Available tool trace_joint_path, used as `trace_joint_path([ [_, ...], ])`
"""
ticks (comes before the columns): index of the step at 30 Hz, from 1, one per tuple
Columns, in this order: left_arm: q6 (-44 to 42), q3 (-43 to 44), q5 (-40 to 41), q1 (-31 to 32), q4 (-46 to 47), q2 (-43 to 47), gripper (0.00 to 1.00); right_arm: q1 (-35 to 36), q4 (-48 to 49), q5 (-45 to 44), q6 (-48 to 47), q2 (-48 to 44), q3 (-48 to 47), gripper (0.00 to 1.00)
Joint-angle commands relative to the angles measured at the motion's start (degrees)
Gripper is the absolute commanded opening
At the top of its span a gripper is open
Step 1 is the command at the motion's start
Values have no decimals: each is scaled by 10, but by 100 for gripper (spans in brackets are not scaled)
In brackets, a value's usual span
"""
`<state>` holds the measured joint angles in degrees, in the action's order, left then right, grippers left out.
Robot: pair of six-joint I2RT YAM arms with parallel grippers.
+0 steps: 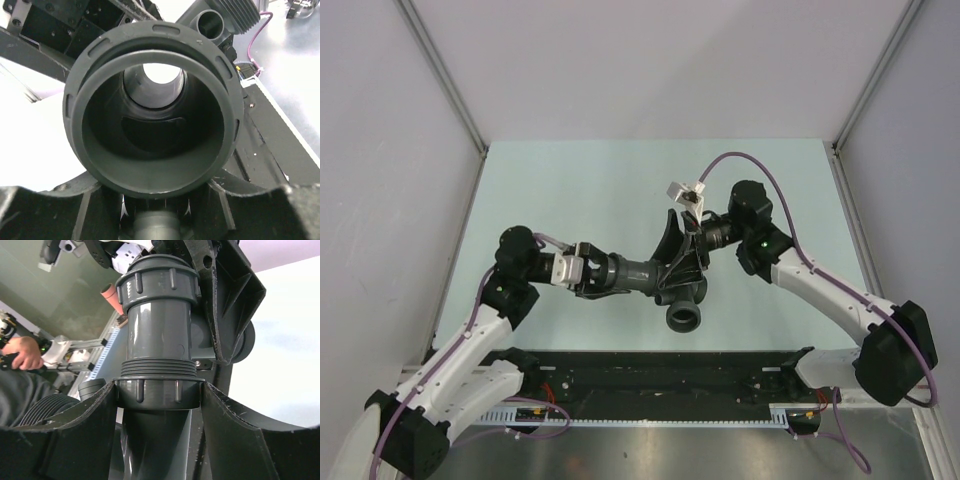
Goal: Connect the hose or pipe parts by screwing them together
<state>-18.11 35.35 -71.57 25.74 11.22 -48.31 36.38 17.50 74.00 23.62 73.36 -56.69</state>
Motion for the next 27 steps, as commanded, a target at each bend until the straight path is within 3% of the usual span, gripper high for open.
trace_joint_path([
  [1,-76,-26,-43,33,-38,-6,0,17,208,-27,140,15,-27,0],
  [6,-83,-32,-52,32,-39,8,0,15,365,-6,318,57,-27,0],
  [12,-99,-28,-59,35,-39,2,0,15,508,4,449,93,-27,0],
  [27,-151,5,-52,40,-39,-35,0,19,631,-10,643,123,-53,0],
])
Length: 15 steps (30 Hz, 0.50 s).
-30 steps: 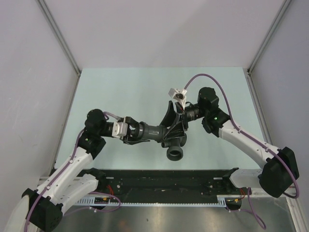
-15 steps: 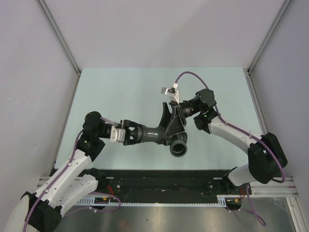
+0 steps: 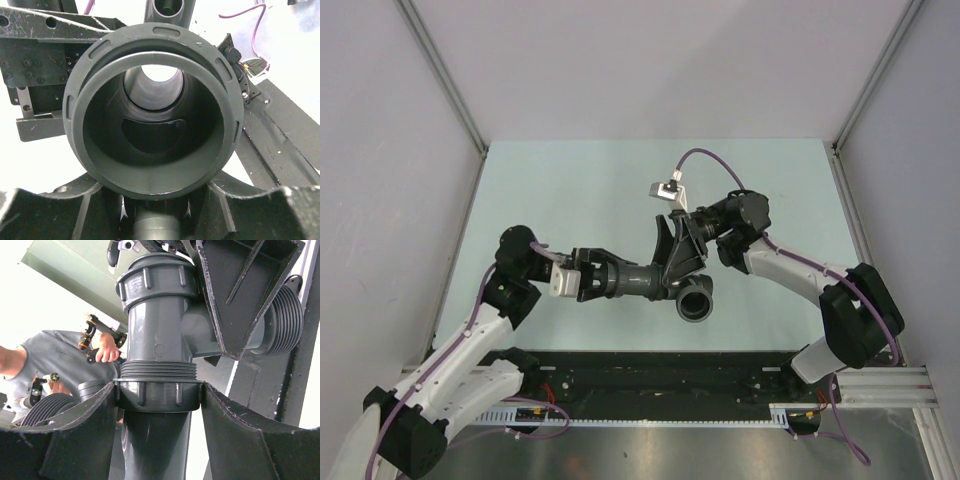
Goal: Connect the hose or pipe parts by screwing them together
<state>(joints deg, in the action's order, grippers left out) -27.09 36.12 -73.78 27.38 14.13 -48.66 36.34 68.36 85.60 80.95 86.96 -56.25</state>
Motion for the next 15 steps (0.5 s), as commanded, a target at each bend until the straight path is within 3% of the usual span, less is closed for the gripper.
trace_joint_path([
  [1,-63,0,-29,24,-68,-29,0,19,125,-130,76,-12,-60,0],
  [12,-100,25,10,32,-67,6,0,11,180,-176,214,25,-92,0],
  [15,-111,30,18,34,-67,10,0,-3,207,-200,291,54,-93,0],
])
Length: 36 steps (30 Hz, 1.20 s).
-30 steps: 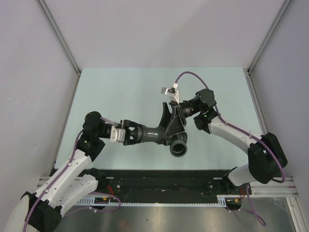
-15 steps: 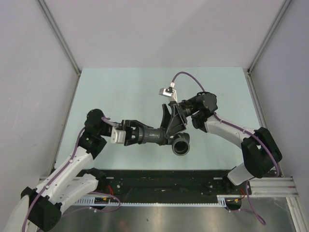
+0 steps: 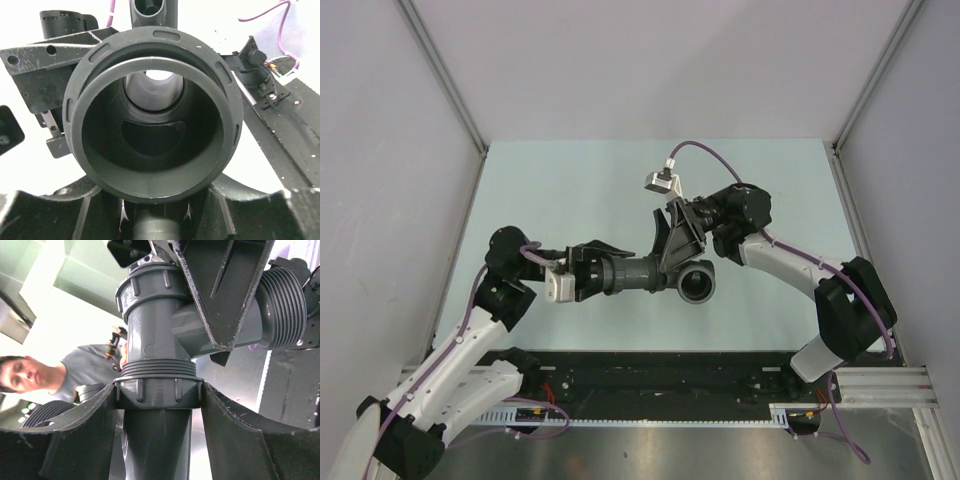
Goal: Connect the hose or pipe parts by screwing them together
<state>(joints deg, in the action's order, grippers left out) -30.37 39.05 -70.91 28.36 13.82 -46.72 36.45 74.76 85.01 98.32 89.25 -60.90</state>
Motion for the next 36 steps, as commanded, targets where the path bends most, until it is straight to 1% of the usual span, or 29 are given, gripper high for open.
trace_joint_path([
  [1,-80,2,-8,24,-64,-10,0,-8,160,-208,162,39,-47,0],
  [6,-94,-5,31,31,-60,-3,0,-16,164,-211,190,50,-47,0],
  [9,-103,-13,46,35,-59,4,0,-16,164,-199,244,65,-46,0],
  [13,-116,-22,79,38,-59,16,0,-8,165,-185,280,80,-38,0],
  [19,-159,-46,125,45,-70,15,0,-12,166,-181,328,101,-11,0],
  [20,-166,-60,135,48,-70,16,0,-16,166,-183,335,102,-4,4],
  [22,-166,-72,139,48,-70,22,0,-28,166,-194,359,108,17,7],
  [23,-160,-82,139,48,-70,22,0,-31,166,-197,365,110,31,14],
  [24,-154,-88,138,48,-67,20,0,-31,166,-196,369,114,37,17],
  [25,-146,-97,137,48,-51,15,0,-31,166,-194,373,117,41,20],
  [27,-100,-124,130,48,-17,11,0,-37,166,-194,390,123,53,25],
  [28,-55,-134,126,48,32,9,0,-40,166,-194,394,131,54,28],
  [29,-32,-151,122,45,59,8,0,-51,166,-194,403,136,54,32],
  [30,-12,-157,112,42,104,8,0,-59,166,-197,407,140,54,34],
  [31,31,-160,108,39,124,1,0,-66,166,-201,410,147,54,34],
  [33,65,-173,104,35,175,-7,0,-88,166,-218,419,151,54,34],
  [34,100,-179,97,35,194,-18,0,-93,166,-223,420,152,54,35],
  [35,115,-186,96,35,208,-22,0,-97,166,-229,423,152,54,39],
  [36,135,-190,94,35,241,-28,0,-103,166,-235,426,154,54,40],
])
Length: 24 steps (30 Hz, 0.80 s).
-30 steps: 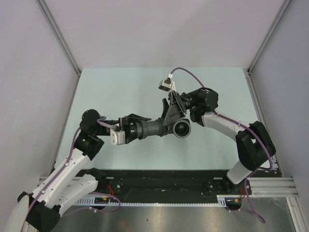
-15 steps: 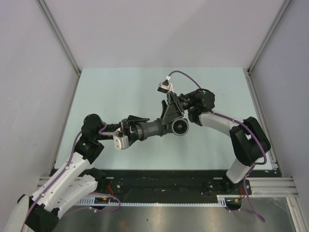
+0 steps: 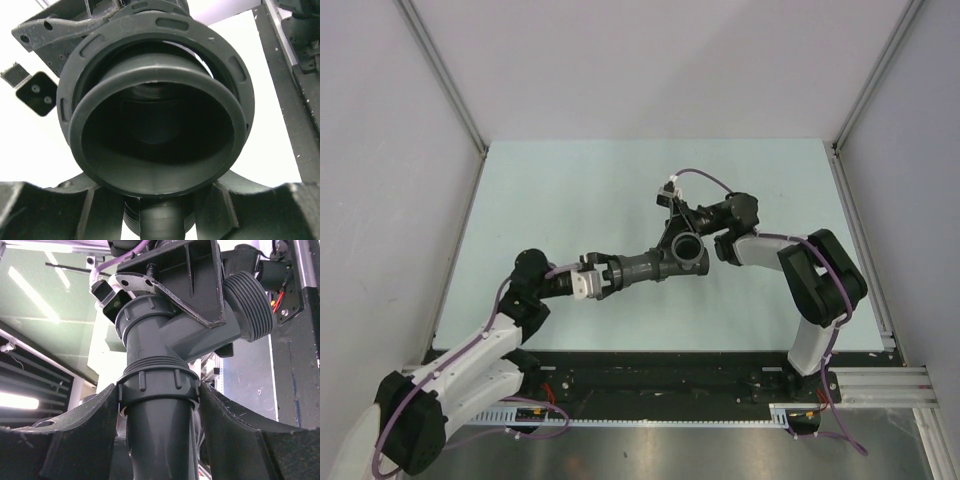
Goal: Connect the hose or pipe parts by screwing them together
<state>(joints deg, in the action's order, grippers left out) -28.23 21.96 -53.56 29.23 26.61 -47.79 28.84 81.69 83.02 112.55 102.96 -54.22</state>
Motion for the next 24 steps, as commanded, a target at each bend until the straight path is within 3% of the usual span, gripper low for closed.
trace_joint_path([
  [1,146,-23,-81,27,126,-25,0,-31,97,-214,289,20,-12,41],
  [8,265,-52,-60,27,218,-61,0,-74,97,-251,313,37,-10,47],
  [12,359,-67,-47,28,308,-92,0,-92,97,-264,318,50,-10,48],
  [18,510,-51,-16,29,350,-113,0,-156,93,-270,276,96,-18,46],
  [22,578,-42,4,28,351,-98,0,-189,24,-246,169,88,-54,46],
  [24,623,-39,21,25,351,-92,0,-207,-83,-240,33,67,-75,47],
])
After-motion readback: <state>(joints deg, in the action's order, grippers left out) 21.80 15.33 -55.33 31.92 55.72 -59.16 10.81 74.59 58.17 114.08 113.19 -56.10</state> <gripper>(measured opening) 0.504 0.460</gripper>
